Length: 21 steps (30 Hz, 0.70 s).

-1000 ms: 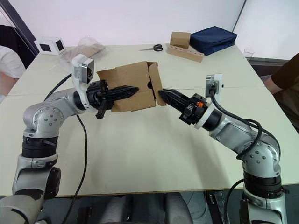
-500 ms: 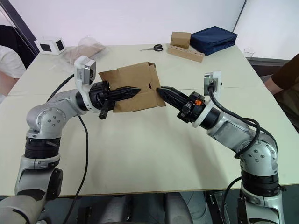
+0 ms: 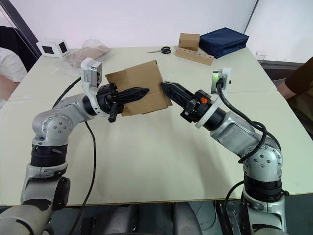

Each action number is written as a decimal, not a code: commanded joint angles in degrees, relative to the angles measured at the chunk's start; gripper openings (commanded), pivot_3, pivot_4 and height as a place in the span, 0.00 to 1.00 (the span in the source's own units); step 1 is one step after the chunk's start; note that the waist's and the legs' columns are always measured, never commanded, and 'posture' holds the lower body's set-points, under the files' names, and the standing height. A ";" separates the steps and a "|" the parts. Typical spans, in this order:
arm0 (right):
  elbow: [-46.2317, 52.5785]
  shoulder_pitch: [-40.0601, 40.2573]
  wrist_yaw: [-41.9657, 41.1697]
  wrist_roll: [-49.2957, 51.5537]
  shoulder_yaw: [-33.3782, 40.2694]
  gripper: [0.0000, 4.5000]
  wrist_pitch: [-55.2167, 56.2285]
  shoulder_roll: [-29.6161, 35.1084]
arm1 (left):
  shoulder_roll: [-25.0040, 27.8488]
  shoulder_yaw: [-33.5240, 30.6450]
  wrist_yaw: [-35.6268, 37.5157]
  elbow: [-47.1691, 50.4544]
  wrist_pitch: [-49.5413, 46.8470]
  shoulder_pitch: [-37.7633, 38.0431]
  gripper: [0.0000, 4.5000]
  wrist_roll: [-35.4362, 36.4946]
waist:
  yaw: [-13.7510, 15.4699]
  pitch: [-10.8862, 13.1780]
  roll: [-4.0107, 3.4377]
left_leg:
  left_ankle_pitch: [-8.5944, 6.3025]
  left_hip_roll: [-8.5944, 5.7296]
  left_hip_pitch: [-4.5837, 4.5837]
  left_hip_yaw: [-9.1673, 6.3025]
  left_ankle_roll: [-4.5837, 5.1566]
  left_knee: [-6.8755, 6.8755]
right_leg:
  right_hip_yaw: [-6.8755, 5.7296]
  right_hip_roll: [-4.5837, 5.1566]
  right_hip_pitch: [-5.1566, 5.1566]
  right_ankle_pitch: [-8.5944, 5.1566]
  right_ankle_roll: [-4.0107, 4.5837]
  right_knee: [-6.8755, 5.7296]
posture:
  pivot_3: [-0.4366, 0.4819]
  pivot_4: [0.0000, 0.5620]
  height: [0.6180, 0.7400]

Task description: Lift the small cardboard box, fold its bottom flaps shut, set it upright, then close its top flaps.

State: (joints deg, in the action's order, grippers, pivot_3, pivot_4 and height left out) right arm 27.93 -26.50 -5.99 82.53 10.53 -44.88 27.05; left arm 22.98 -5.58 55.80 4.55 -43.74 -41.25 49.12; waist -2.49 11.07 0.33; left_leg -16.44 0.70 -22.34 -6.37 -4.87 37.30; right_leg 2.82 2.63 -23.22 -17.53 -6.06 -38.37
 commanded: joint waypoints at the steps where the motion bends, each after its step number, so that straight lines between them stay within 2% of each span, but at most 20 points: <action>1: 3.22 -0.54 -0.32 1.84 -2.29 0.16 -0.06 -0.91 | -1.09 -2.34 -2.38 0.29 -0.27 -1.98 0.00 2.41 | -0.01 0.00 0.00 | 0.00 0.00 0.00 0.00 0.00 0.00 | 0.00 0.00 0.00 0.00 0.00 0.00 | 0.48 0.27 1.00; 8: 2.52 0.72 -0.82 -0.29 -3.70 0.16 0.37 -1.52 | -1.40 -4.61 -3.92 0.90 -3.51 -3.12 0.00 7.29 | -0.05 0.00 0.00 | 0.00 0.00 0.00 0.00 0.00 0.00 | 0.00 -0.01 0.00 0.00 0.00 0.00 | 0.48 0.27 1.00; 21: 3.11 -0.12 2.24 7.78 -4.57 0.16 1.16 -3.67 | -2.51 -7.77 -8.61 -0.59 -6.13 -5.03 0.00 12.31 | -0.05 0.00 0.00 | 0.00 0.00 0.00 0.00 0.00 0.00 | 0.00 0.00 0.00 0.00 0.00 -0.01 | 0.48 0.27 1.00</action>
State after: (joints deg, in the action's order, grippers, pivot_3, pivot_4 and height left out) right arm 27.90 -26.39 -3.36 87.57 8.83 -42.09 23.59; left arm 21.10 -11.97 48.32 3.17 -50.76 -43.51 59.54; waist -2.53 11.07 0.33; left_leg -16.43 0.70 -22.34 -6.37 -4.87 37.30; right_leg 2.82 2.63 -23.23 -17.53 -6.07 -38.37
